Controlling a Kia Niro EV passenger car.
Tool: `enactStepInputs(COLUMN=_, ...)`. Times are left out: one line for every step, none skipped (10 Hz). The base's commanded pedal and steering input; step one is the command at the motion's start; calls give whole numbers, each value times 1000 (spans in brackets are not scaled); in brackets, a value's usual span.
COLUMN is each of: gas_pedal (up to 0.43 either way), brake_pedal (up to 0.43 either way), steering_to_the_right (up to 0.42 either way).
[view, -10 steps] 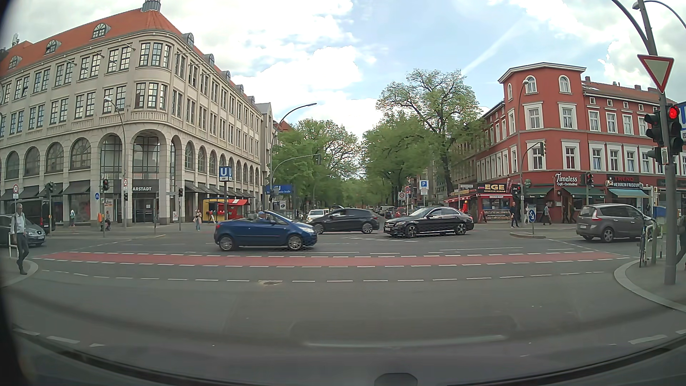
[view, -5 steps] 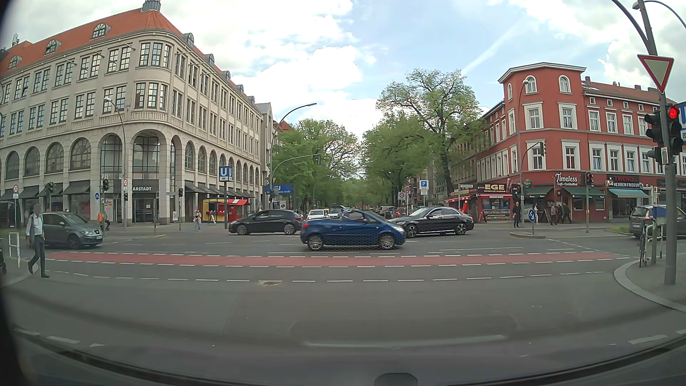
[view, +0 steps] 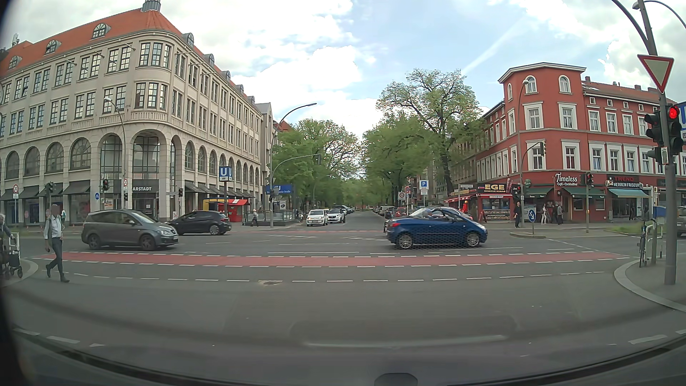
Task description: Follow the waypoints while adhering to traffic rules and regulations
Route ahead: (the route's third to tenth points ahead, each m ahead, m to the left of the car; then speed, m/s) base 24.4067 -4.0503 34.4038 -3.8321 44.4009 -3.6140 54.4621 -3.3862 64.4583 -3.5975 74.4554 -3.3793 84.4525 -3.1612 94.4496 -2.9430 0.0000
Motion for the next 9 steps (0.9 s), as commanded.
enactStepInputs(gas_pedal=0, brake_pedal=402, steering_to_the_right=-3)
enactStepInputs(gas_pedal=0, brake_pedal=402, steering_to_the_right=-3)
enactStepInputs(gas_pedal=0, brake_pedal=402, steering_to_the_right=-3)
enactStepInputs(gas_pedal=0, brake_pedal=402, steering_to_the_right=-3)
enactStepInputs(gas_pedal=0, brake_pedal=402, steering_to_the_right=-3)
enactStepInputs(gas_pedal=0, brake_pedal=402, steering_to_the_right=-3)
enactStepInputs(gas_pedal=0, brake_pedal=402, steering_to_the_right=-3)
enactStepInputs(gas_pedal=0, brake_pedal=402, steering_to_the_right=-3)
enactStepInputs(gas_pedal=0, brake_pedal=402, steering_to_the_right=-3)
